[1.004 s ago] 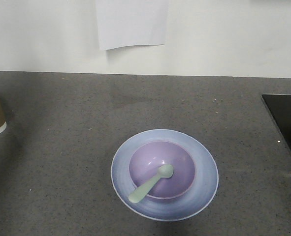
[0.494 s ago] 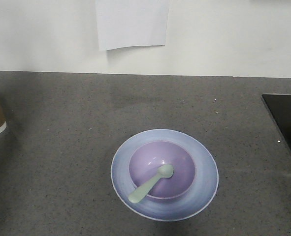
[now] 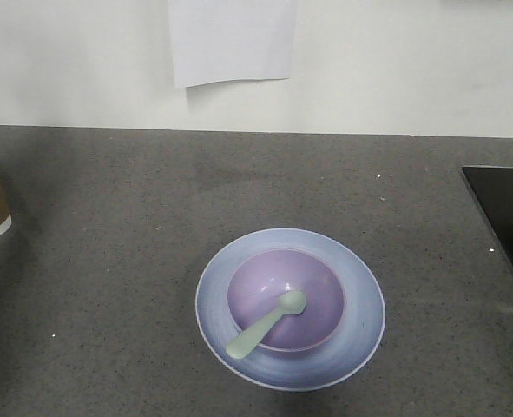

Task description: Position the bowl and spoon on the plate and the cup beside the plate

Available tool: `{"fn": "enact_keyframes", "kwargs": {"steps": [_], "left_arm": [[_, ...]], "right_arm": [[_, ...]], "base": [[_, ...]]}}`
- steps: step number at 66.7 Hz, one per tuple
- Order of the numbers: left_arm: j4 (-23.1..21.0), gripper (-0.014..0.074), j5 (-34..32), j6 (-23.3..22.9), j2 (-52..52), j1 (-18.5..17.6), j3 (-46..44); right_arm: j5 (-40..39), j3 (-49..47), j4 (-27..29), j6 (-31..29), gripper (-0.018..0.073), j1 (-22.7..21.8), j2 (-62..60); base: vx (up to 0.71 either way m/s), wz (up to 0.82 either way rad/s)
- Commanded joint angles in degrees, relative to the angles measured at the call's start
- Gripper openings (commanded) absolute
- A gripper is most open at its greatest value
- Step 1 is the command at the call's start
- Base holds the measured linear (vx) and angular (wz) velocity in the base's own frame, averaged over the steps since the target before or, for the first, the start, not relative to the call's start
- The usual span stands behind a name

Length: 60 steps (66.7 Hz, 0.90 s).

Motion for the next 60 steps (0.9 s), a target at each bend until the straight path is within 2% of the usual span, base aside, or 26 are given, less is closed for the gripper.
{"fn": "enact_keyframes", "kwargs": {"steps": [1, 23, 60], "left_arm": [[0.71, 0.0367, -1.55, 0.03, -1.01, 0.02, -1.49], [-1.14, 0.0367, -2.68, 0.03, 0.41, 0.02, -1.49], [-1.11, 0.0367, -4.21, 0.03, 6.74, 0.02, -1.49]], "right_arm": [[-3.21, -0.99, 0.1, -0.35, -0.0005, -0.21, 0.71], [-2.29, -0.99, 0.27, -0.3, -0.0005, -0.21, 0.71], [-2.23, -0.99, 0.27, -0.03, -0.0005, -0.21, 0.71]], "base": [[0.0, 0.0], [0.0, 0.0], [0.0, 0.0]]}}
